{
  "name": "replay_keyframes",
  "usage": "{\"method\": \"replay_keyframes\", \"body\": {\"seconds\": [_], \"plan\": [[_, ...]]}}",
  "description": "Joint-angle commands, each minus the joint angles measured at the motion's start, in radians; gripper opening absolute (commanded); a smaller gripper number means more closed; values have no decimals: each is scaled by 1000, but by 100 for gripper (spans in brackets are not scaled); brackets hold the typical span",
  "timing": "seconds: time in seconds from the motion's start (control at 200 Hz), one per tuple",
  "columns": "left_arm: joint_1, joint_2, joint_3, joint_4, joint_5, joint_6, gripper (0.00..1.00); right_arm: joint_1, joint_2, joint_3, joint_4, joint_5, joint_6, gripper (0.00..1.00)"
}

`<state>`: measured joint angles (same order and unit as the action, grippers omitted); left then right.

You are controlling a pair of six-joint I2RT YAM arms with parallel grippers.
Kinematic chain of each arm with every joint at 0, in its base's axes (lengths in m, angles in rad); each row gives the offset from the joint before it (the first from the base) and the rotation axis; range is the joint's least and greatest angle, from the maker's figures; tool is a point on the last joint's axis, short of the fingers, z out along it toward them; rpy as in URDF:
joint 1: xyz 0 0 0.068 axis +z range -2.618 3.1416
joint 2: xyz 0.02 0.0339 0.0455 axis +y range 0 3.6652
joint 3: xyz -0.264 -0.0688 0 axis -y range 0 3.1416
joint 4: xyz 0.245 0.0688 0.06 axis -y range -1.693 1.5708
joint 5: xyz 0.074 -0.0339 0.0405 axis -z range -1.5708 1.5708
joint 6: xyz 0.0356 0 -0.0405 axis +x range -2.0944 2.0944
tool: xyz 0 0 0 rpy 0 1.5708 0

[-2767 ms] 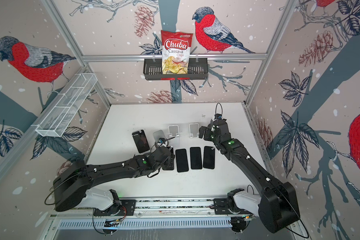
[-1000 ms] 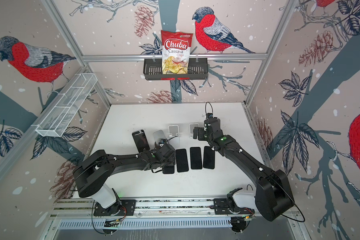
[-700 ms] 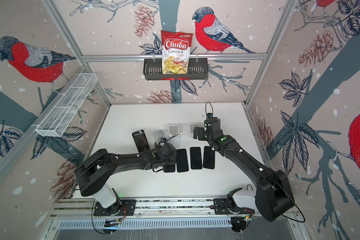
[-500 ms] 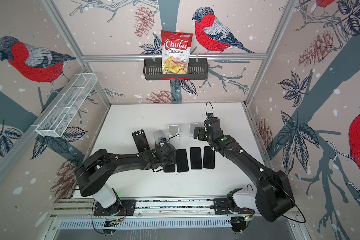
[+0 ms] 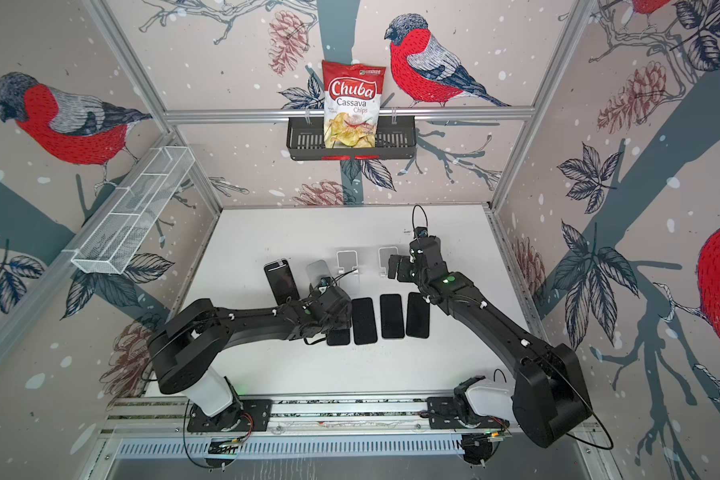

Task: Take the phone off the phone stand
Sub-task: 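Lower the pink-edged phone flat beside the black phones with the left gripper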

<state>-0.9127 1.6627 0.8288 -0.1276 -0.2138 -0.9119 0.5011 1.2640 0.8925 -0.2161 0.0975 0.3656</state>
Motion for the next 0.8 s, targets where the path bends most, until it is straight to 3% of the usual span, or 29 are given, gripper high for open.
{"method": "replay_keyframes", "body": {"seconds": [0.0, 0.796], "plan": [[1, -5, -10, -80, 16, -16, 70, 1, -6, -3, 20, 6, -11, 99], [0, -12, 10, -132, -7, -41, 78, 1, -6, -9, 29, -2, -14, 99]]}}
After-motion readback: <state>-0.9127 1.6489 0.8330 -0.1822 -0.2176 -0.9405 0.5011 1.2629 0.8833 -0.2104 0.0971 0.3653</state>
